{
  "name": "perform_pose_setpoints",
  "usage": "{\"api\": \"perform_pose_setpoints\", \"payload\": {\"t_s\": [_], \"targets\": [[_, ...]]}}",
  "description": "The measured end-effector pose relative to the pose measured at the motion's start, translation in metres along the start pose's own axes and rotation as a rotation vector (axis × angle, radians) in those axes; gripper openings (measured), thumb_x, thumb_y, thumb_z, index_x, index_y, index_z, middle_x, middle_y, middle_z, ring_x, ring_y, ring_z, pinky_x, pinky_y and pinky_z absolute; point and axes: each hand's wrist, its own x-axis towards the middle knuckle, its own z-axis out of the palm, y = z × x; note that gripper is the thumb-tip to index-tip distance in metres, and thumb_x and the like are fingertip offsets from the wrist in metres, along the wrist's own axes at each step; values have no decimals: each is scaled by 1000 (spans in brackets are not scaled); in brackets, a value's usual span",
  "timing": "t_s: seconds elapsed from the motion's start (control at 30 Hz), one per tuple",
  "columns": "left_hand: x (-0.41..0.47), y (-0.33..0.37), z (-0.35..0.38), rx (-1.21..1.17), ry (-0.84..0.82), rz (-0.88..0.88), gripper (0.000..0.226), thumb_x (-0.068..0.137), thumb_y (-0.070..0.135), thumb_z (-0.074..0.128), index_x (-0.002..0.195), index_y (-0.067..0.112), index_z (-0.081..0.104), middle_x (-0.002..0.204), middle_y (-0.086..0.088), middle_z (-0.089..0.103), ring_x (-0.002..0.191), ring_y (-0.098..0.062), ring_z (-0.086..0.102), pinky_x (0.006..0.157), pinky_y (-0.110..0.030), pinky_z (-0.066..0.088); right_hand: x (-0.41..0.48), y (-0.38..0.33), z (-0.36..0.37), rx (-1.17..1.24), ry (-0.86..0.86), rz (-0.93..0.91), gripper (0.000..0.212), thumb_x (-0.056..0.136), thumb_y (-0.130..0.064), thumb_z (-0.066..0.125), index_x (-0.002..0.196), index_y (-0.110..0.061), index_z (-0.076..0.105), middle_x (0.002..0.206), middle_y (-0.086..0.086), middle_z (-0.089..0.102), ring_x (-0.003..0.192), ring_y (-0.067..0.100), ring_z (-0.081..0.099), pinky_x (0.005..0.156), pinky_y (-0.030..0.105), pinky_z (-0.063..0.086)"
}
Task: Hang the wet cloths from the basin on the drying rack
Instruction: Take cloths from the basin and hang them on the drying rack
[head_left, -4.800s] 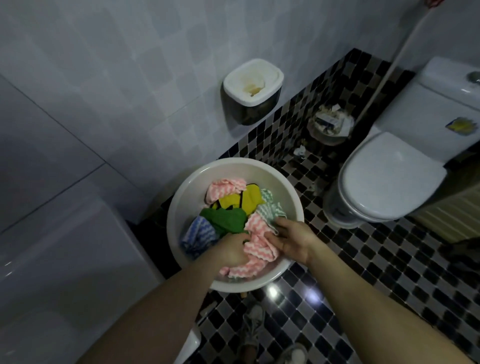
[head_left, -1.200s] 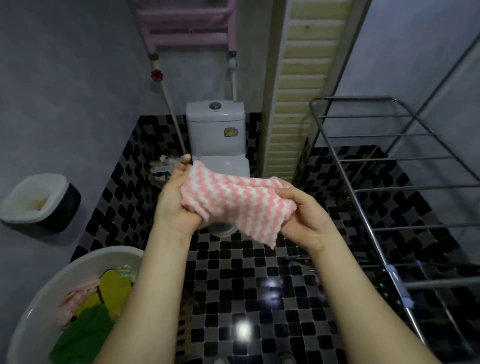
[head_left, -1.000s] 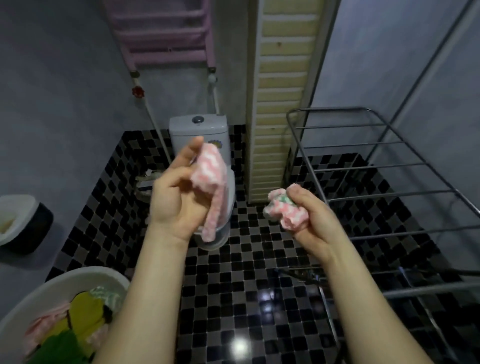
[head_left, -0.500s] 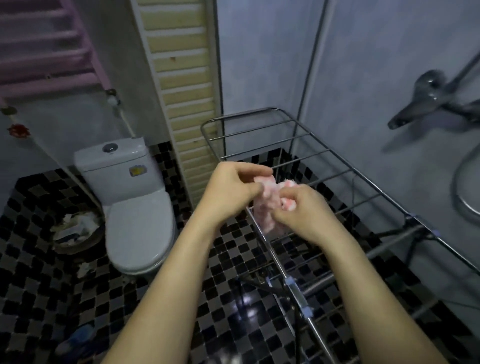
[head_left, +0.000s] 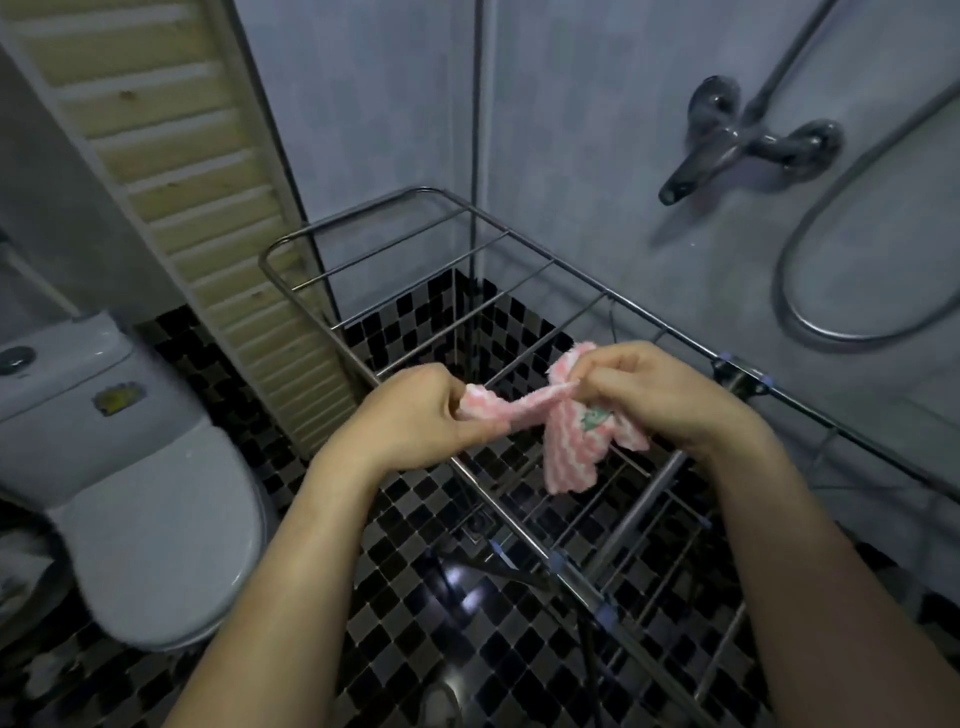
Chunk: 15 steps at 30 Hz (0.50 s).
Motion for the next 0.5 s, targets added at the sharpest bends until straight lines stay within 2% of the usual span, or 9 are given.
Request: {"api": "perform_pose_setpoints", "payload": {"t_s": [0.03,0.07,0.13,0.2,0.23,0.3,0.37,0.4,0.5], "targets": [[3,0,3,-18,62,53,37,86,47,62,76,12,68,82,-9,66,75,-18,61,68,-39,52,0,-1,0,-2,-11,-5,24,76,-17,61,74,7,62,61,4,53,57,17,46,53,25,36],[6,1,6,-133,111,98,37,91,44,57,77,12,69,85,-7,66,79,-15,61,75,-40,53,-1,-2,0,15,-14,-9,28,73,-19,61,74,9,60,60,3,53,56,15,47,52,23,38],[10,1,8,-564,106,118,32,95,39,52,85,14,69,87,-2,68,81,-15,64,84,-39,53,-5,-1,1,108,-20,-12,30,69,-17,60,72,12,57,56,1,52,50,11,47,48,20,39],[9,2,7,-909,76,97,29,92,36,51,92,13,67,83,-1,68,77,-17,64,79,-37,53,-12,1,0,222,-55,-8,19,68,-13,59,66,5,60,54,1,54,47,11,50,48,19,42],[6,4,5,-991,75,97,27,91,35,51,92,12,65,80,0,66,74,-16,62,74,-34,51,-18,0,0,286,-89,-12,12,69,-11,58,62,-2,63,53,1,56,47,10,53,48,19,44],[0,8,1,-1063,72,108,21,90,32,53,88,14,62,76,1,61,68,-12,57,66,-27,48,-26,3,0,443,-190,-34,13,67,-8,59,56,-11,66,54,2,60,47,10,58,48,19,47],[-6,12,-1,-1092,32,71,18,93,30,54,83,18,63,74,3,61,65,-11,57,60,-24,49,-33,6,1,554,-271,-43,4,61,-11,65,58,-11,67,59,4,63,52,13,61,51,20,51],[-6,10,1,-1082,5,44,19,95,30,55,81,19,63,73,2,61,64,-12,58,59,-24,49,-32,13,-1,574,-299,-39,6,59,-14,67,61,-9,68,62,6,64,55,14,63,53,21,53],[-2,-3,27,-900,-75,-44,31,95,40,55,87,11,60,78,-7,56,65,-23,48,62,-38,42,-33,33,-1,443,-258,142,10,71,-14,66,63,-11,73,70,9,70,62,18,67,62,25,56]]}}
